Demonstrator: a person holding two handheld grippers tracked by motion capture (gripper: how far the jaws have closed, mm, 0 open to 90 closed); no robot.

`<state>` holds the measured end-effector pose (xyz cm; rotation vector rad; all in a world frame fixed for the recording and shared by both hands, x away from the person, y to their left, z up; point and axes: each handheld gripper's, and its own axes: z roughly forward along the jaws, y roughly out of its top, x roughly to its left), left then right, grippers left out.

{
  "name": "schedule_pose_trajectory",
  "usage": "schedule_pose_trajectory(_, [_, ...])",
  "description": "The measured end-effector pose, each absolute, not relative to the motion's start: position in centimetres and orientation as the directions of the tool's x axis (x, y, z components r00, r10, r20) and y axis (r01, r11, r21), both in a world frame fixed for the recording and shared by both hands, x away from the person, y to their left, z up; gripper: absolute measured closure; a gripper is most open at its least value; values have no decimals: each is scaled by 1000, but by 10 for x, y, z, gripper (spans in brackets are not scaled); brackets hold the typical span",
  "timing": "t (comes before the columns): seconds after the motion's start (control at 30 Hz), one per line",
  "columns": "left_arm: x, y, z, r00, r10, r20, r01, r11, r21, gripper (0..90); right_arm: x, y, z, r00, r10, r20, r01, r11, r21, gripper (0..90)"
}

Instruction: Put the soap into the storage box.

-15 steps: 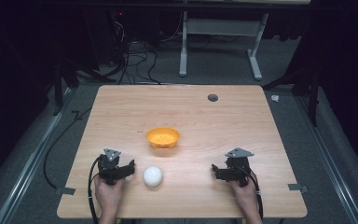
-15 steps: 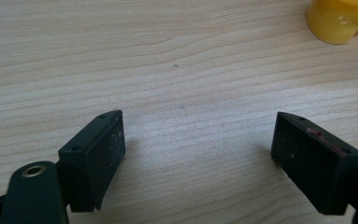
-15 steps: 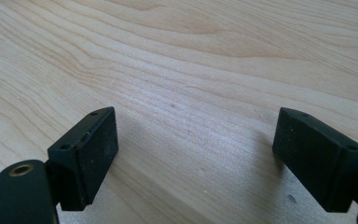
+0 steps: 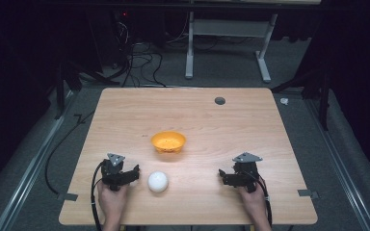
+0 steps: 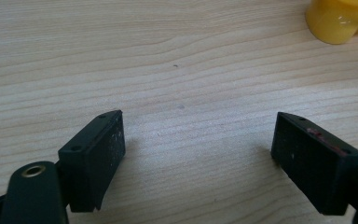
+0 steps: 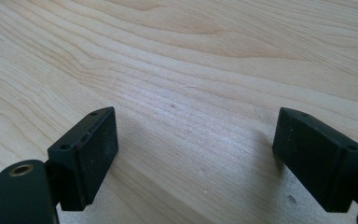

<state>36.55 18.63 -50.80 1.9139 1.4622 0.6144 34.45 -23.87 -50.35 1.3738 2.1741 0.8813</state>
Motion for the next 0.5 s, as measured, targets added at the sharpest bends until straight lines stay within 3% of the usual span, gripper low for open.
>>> schedule_pose_trajectory(0.5, [366, 186, -508, 269, 963, -21, 666, -170, 727, 157, 344, -239, -503, -424, 905, -15, 640, 312, 702, 149])
